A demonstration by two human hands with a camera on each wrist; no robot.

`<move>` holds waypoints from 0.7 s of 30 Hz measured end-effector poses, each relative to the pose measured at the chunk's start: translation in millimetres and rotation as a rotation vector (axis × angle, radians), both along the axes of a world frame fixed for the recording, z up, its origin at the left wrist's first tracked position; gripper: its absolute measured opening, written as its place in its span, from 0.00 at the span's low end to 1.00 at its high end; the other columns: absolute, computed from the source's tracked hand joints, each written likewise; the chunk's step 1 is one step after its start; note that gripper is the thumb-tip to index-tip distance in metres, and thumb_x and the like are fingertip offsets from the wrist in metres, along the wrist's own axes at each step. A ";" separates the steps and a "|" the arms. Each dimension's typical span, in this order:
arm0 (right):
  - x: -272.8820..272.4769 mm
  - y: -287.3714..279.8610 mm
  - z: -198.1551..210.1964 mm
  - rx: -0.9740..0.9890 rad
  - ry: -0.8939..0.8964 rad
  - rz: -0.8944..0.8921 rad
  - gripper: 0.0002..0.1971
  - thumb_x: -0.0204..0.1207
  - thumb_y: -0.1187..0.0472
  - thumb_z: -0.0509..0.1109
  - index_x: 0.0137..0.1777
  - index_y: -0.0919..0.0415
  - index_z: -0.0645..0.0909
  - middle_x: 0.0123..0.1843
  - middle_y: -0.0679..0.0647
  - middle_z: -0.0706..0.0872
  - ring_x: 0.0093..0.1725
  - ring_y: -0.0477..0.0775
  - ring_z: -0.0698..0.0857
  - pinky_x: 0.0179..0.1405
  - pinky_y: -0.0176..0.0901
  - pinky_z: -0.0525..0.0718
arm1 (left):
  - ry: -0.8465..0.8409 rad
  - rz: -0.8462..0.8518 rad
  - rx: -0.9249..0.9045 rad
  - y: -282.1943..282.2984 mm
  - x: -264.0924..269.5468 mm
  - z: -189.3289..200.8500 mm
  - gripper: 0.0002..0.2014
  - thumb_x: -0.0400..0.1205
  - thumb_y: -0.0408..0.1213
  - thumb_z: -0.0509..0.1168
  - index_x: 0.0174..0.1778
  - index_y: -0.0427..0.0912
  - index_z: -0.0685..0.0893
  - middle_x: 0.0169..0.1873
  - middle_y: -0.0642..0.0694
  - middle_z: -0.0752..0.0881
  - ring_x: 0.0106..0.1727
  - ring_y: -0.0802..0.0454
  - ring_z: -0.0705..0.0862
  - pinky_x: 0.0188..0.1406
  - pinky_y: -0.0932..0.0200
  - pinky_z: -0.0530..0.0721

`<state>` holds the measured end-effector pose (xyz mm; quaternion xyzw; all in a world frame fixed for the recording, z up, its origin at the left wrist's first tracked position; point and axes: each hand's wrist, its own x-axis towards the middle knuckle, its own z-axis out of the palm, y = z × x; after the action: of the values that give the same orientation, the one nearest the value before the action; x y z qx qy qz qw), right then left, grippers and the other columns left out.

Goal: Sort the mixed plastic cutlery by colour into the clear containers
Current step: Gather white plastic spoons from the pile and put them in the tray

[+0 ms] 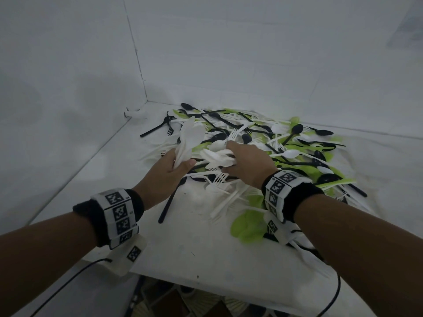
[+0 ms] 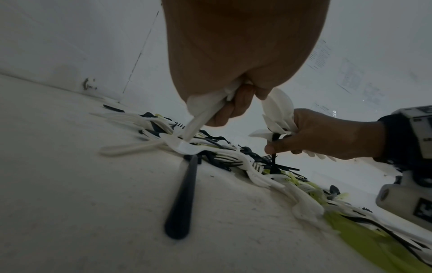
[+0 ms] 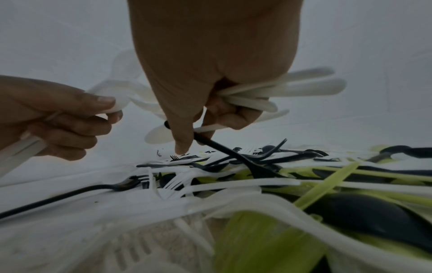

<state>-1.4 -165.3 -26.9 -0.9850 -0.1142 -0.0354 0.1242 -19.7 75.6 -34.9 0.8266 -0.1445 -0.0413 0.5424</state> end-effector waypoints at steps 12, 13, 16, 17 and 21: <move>3.3 -21.8 -4.3 0.286 0.096 -0.207 0.35 0.69 0.40 0.82 0.63 0.57 0.66 0.55 0.55 0.79 0.49 0.56 0.80 0.42 0.50 0.79 | -0.034 -0.112 0.497 -8.0 0.0 -17.2 0.18 0.83 0.55 0.70 0.49 0.42 0.77 0.40 0.42 0.83 0.36 0.51 0.78 0.36 0.55 0.77; 2.9 -24.5 -4.0 0.317 0.062 -0.216 0.28 0.75 0.43 0.78 0.60 0.57 0.66 0.53 0.55 0.81 0.47 0.57 0.81 0.39 0.50 0.78 | -0.041 -0.114 0.519 -11.2 -2.1 -17.2 0.18 0.84 0.53 0.70 0.45 0.42 0.76 0.37 0.45 0.81 0.35 0.53 0.77 0.35 0.57 0.75; 3.6 -32.2 -0.8 0.408 0.014 -0.267 0.12 0.82 0.55 0.68 0.58 0.59 0.69 0.46 0.57 0.85 0.44 0.62 0.85 0.39 0.53 0.84 | -0.042 -0.078 0.584 -19.0 0.1 -22.1 0.19 0.84 0.52 0.71 0.36 0.45 0.73 0.35 0.50 0.80 0.36 0.54 0.78 0.34 0.57 0.73; 3.9 -34.5 -0.2 0.434 0.022 -0.284 0.11 0.82 0.56 0.67 0.57 0.58 0.70 0.45 0.57 0.85 0.43 0.62 0.86 0.40 0.54 0.85 | -0.029 -0.080 0.614 -21.5 3.0 -24.3 0.19 0.83 0.54 0.70 0.37 0.44 0.75 0.36 0.49 0.82 0.38 0.52 0.81 0.36 0.56 0.77; -0.8 -41.0 -0.5 0.473 0.040 -0.297 0.10 0.82 0.51 0.66 0.56 0.54 0.72 0.44 0.56 0.88 0.43 0.61 0.88 0.44 0.59 0.89 | 0.023 -0.110 0.662 -35.5 12.3 -33.1 0.18 0.81 0.56 0.71 0.38 0.45 0.78 0.36 0.49 0.83 0.41 0.49 0.83 0.38 0.54 0.78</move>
<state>-2.2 -206.2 -27.5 -0.9350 0.0455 -0.0595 0.3465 -7.4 40.2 -68.1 0.9484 -0.1613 -0.1244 0.2431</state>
